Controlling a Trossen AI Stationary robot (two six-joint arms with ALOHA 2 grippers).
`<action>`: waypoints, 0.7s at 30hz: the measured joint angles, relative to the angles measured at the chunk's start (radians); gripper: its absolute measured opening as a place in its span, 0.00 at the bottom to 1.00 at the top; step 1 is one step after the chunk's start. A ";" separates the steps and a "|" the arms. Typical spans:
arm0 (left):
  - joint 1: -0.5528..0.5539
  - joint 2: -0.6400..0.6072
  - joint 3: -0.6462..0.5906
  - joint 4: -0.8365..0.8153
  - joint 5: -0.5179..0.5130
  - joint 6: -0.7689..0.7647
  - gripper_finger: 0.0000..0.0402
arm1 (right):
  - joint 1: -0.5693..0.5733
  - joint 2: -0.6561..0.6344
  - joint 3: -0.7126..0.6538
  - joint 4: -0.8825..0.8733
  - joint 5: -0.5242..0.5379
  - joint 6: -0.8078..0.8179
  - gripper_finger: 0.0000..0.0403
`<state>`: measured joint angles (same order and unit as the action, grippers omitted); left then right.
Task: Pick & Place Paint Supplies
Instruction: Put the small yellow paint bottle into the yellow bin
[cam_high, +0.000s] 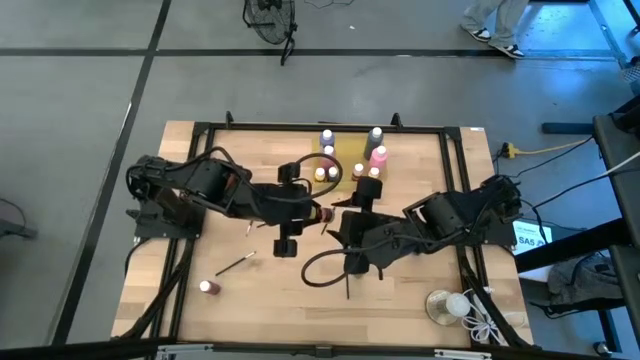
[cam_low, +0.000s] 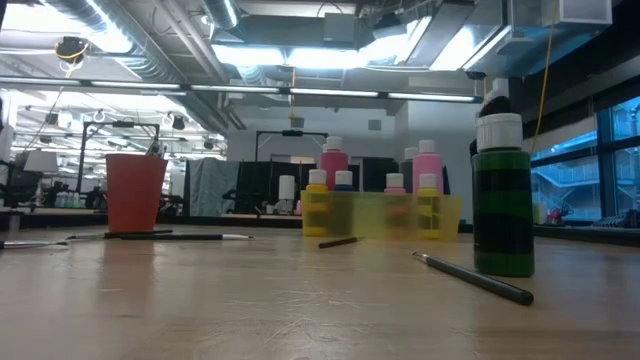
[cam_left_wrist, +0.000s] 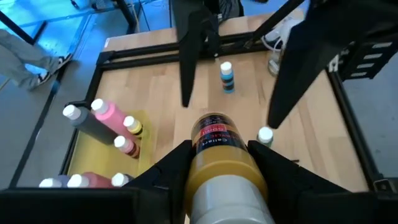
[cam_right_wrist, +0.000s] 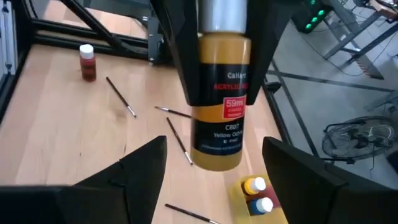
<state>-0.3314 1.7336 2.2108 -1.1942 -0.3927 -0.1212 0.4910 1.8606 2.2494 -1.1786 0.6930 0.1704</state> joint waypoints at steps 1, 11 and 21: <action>-0.003 0.000 0.000 0.010 0.000 -0.003 0.34 | -0.001 0.000 0.000 0.000 -0.001 -0.005 0.67; -0.020 0.000 0.000 0.091 0.022 0.002 0.34 | -0.042 0.008 0.000 0.016 -0.053 -0.021 0.67; -0.021 0.000 0.000 0.092 0.021 0.004 0.34 | -0.043 0.008 0.000 0.010 -0.103 -0.022 0.52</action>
<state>-0.3527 1.7332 2.2112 -1.1027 -0.3721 -0.1175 0.4480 1.8687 2.2498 -1.1690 0.5899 0.1489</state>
